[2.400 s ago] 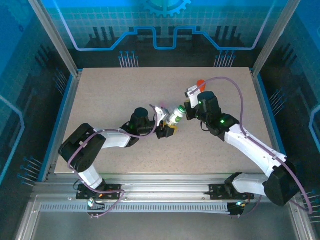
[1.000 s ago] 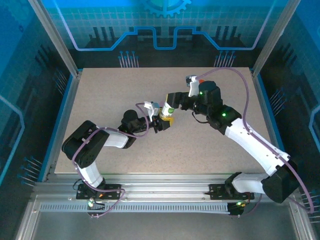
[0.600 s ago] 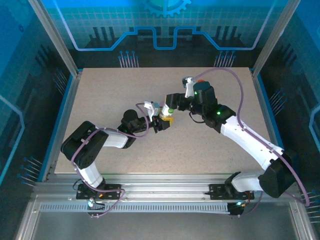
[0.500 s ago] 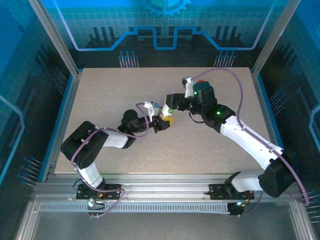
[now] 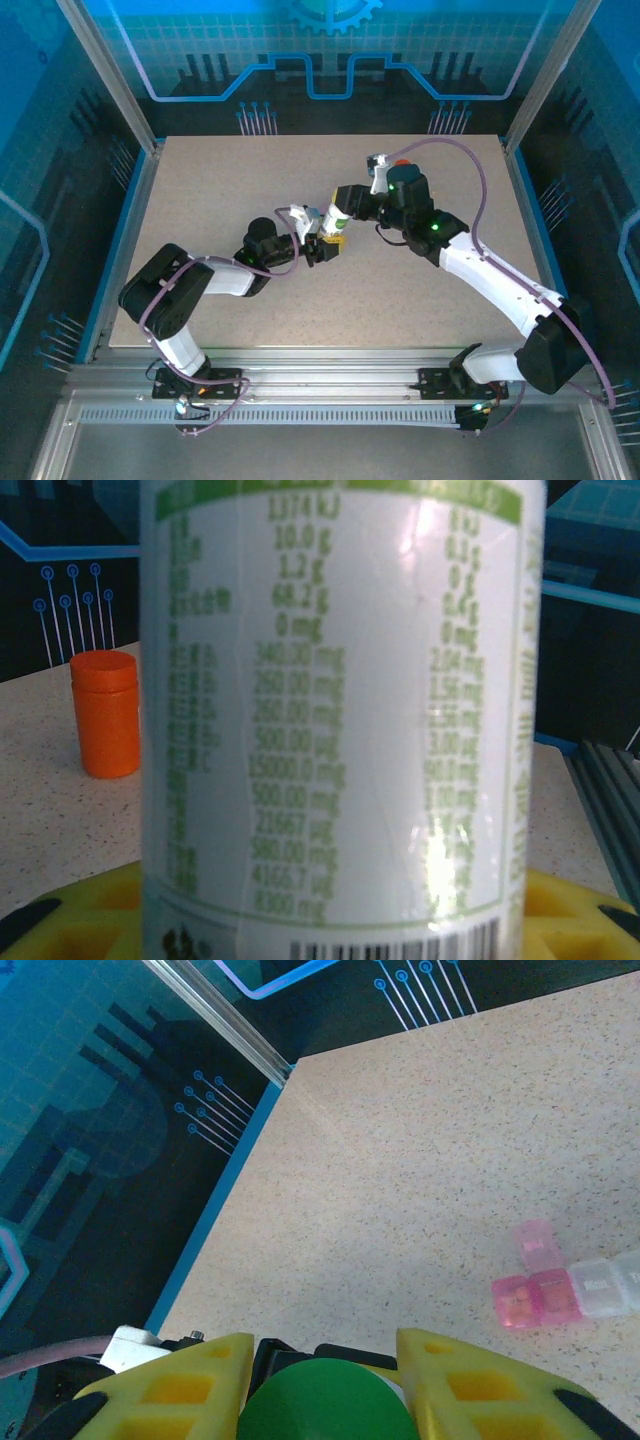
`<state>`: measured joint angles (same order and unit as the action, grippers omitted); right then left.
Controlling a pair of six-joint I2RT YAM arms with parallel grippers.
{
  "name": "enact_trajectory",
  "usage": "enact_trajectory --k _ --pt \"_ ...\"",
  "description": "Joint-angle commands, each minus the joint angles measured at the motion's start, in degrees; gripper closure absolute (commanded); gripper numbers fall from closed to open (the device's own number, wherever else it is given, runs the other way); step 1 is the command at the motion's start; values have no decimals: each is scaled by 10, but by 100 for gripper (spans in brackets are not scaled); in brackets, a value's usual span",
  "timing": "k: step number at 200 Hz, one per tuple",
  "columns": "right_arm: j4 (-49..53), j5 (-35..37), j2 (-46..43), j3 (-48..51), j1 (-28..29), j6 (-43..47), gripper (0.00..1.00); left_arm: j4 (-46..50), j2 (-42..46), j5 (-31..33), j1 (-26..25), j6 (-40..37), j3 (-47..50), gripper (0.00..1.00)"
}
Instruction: Sort the pills into containers
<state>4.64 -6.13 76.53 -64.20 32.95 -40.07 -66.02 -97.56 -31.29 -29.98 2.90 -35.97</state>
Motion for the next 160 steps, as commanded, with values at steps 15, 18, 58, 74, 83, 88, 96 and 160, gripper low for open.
enact_trajectory --k 15,18,58,74,83,88,96,160 --pt "-36 -24 0 12 -2 -33 94 34 23 8 0 -48 -16 100" --pt "-36 -24 0 14 -2 -33 95 35 23 9 0 -49 -15 100" --pt "-23 -1 0 18 -1 -4 100 67 35 16 0 -64 -16 100" --pt "1 30 -4 13 6 27 100 73 36 16 1 -64 -17 100" --pt "13 50 -7 10 11 45 100 77 34 17 0 -63 -17 100" --pt "18 60 -7 8 13 55 100 79 33 18 0 -63 -18 100" --pt "27 79 -9 7 16 70 100 83 32 18 0 -63 -20 100" --pt "51 165 -17 8 25 142 100 118 25 15 -5 -64 -35 100"
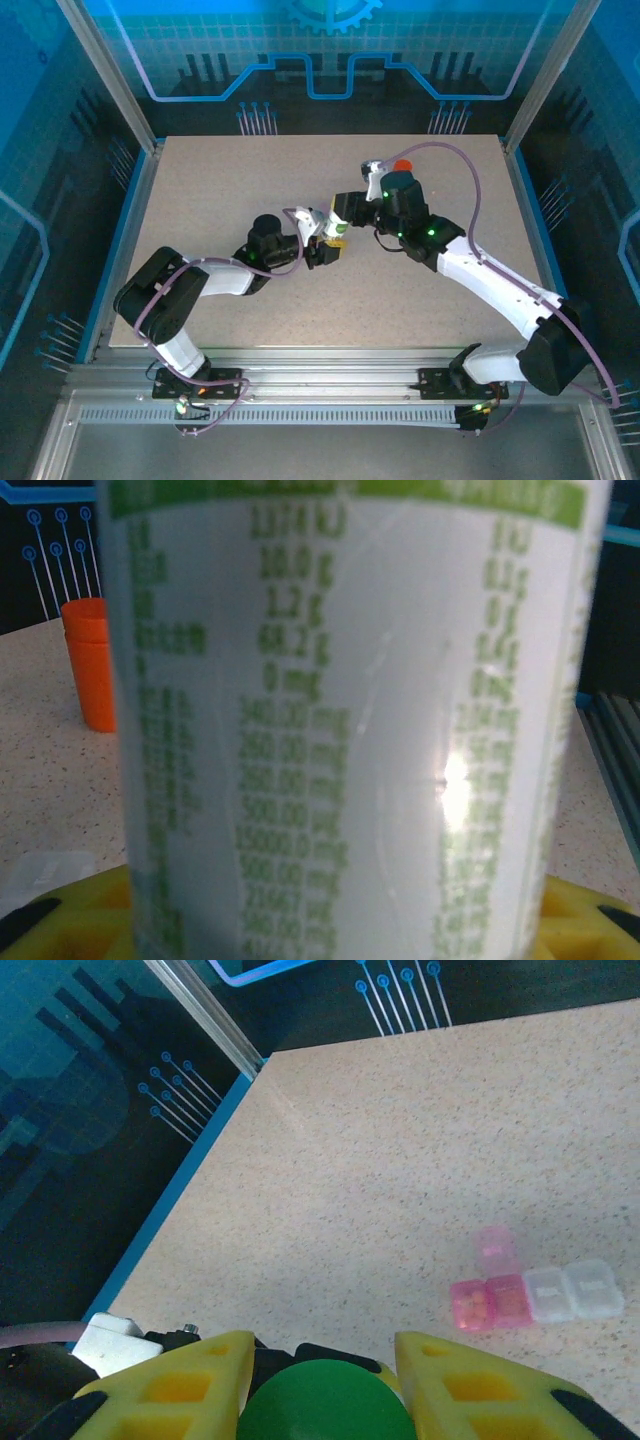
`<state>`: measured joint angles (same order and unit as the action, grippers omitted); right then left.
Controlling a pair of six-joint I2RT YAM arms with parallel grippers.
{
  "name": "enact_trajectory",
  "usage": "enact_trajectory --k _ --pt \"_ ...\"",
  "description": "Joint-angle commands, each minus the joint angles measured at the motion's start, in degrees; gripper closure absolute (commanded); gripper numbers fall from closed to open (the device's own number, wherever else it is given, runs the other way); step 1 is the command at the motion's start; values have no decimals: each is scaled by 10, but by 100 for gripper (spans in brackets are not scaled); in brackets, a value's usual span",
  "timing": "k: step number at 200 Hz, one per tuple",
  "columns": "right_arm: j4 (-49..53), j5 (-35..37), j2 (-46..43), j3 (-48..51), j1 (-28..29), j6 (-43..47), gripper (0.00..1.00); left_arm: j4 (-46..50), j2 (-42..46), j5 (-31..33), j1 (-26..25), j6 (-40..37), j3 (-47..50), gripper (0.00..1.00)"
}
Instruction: Sort the pills into containers
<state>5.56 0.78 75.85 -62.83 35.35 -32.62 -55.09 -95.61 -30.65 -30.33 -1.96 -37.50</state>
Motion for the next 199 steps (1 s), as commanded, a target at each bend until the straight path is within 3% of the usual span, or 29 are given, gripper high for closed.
enact_trajectory --k 1,67,102,114,136,153,172,199 --pt "42 98 -10 -5 2 70 100 10 5 8 -2 -16 -20 100" --pt "67 177 -11 -12 13 144 100 55 10 13 -6 -35 -30 100" --pt "38 109 -33 -5 6 115 100 15 2 8 -7 -19 -22 100" --pt "31 54 -41 -7 -7 86 88 -9 -4 2 -6 -5 -21 100" --pt "13 -31 -64 0 -31 34 53 -43 -13 -1 -5 31 -21 100" --pt "27 -51 -79 -4 -33 22 37 -38 -9 9 -5 49 -26 100" --pt "42 -56 -84 -9 -35 18 30 -32 -5 16 -5 58 -32 100" --pt "25 -68 -75 4 -42 -4 29 -32 -5 19 -5 77 -39 100"
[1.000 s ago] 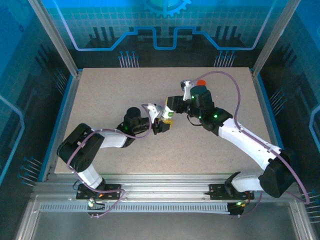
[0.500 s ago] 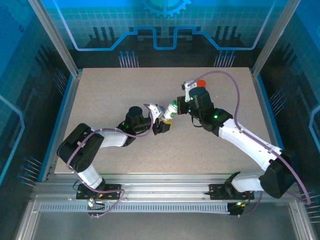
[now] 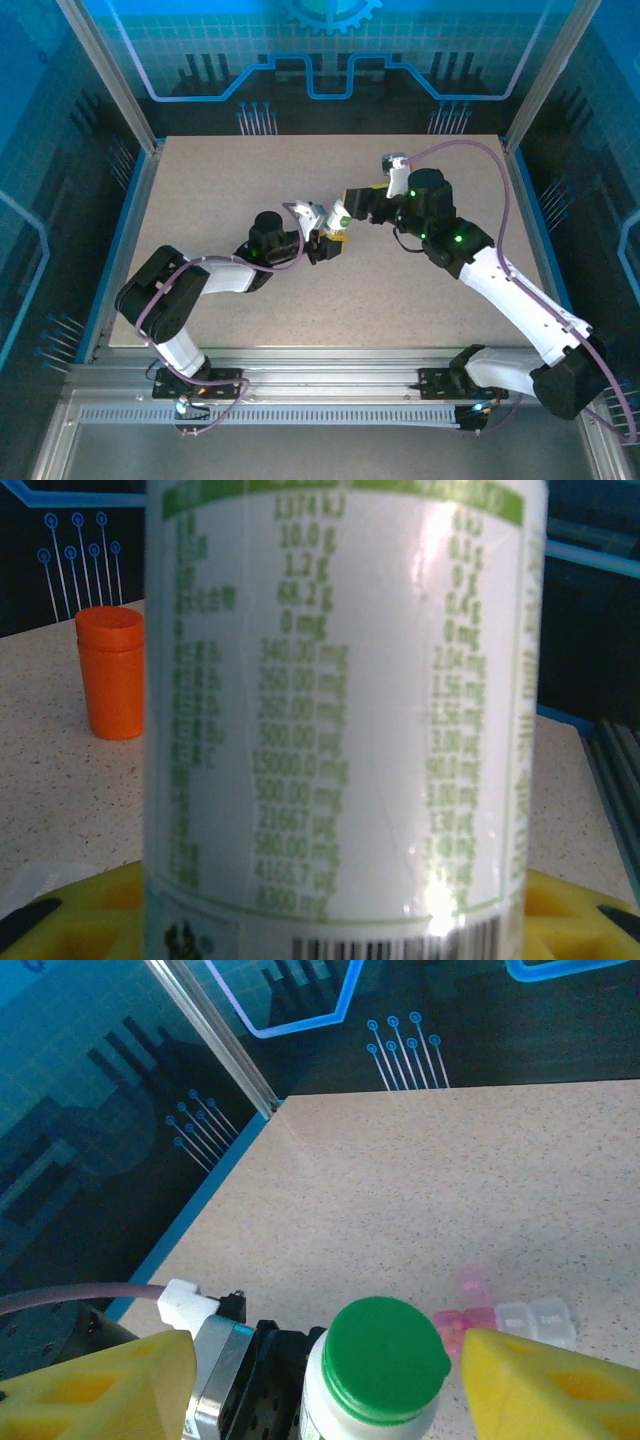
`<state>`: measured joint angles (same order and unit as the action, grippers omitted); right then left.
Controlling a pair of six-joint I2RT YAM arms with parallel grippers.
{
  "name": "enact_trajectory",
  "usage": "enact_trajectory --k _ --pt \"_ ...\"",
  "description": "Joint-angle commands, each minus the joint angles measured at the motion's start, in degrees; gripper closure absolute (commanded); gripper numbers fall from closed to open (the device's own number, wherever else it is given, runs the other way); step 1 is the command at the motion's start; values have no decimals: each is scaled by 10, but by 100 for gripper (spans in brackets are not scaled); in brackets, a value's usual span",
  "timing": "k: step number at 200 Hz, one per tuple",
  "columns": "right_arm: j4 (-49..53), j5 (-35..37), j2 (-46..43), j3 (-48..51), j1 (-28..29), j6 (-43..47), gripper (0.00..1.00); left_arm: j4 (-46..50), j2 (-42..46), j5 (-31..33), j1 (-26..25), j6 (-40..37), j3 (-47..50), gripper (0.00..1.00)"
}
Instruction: Sort the pills into containers
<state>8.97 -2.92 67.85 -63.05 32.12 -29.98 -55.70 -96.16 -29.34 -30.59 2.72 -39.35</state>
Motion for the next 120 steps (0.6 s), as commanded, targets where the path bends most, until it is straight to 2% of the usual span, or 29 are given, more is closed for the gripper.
enact_trajectory --k 1,95,120 --pt "-10 -31 6 6 -10 -32 29 -27 0 6 -3 31 -20 100" --pt "-67 -18 72 21 -10 -64 27 -46 -2 5 -5 44 -15 100" --pt "-78 -19 83 20 -9 -67 31 -46 -7 4 -7 42 -17 100"
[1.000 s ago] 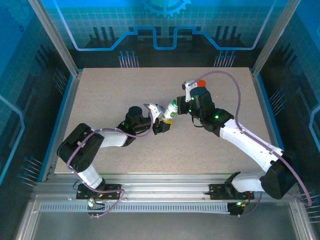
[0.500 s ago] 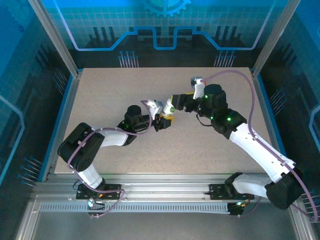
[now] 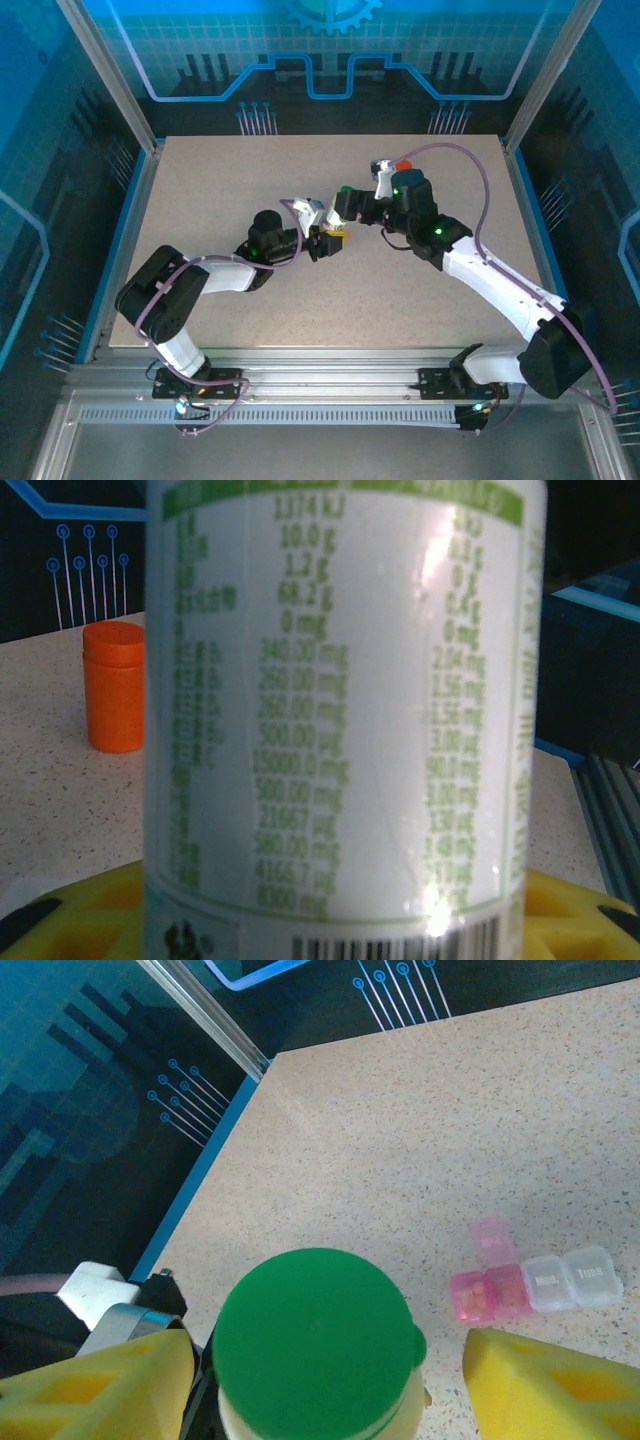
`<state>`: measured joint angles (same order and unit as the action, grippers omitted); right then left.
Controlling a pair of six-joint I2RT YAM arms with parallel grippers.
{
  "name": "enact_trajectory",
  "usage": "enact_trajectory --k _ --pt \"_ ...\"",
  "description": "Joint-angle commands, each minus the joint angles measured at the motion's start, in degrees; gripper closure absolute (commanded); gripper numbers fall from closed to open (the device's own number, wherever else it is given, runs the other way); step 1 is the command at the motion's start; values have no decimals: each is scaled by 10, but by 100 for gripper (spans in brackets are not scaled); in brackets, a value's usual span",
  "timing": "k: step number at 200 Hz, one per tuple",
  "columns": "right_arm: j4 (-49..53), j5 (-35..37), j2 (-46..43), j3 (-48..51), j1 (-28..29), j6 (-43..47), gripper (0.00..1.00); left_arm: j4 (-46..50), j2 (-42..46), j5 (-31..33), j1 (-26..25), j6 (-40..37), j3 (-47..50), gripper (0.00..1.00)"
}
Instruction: Sort the pills into containers
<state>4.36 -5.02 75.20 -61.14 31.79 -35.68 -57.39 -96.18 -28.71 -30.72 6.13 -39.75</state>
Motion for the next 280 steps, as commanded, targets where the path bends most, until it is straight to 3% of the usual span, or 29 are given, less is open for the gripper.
enact_trajectory --k 1,59,124,156,199,238,280 --pt "-31 2 10 0 -6 -10 31 -30 -7 -3 -5 8 -13 100" --pt "-24 38 16 -5 -3 -5 57 -27 -14 -9 -7 5 -15 100" --pt "-38 48 28 -11 -3 14 100 -10 -13 -50 -12 0 -23 100" --pt "-32 92 27 -6 6 65 100 -13 -12 -65 -15 0 -15 100" --pt "-36 167 13 17 39 216 100 -9 -10 -86 -15 2 -10 100" --pt "-57 174 -7 41 41 323 100 5 -11 -96 -15 1 -16 100" --pt "-30 230 -16 38 43 421 100 15 -9 -106 -15 -1 -15 100"
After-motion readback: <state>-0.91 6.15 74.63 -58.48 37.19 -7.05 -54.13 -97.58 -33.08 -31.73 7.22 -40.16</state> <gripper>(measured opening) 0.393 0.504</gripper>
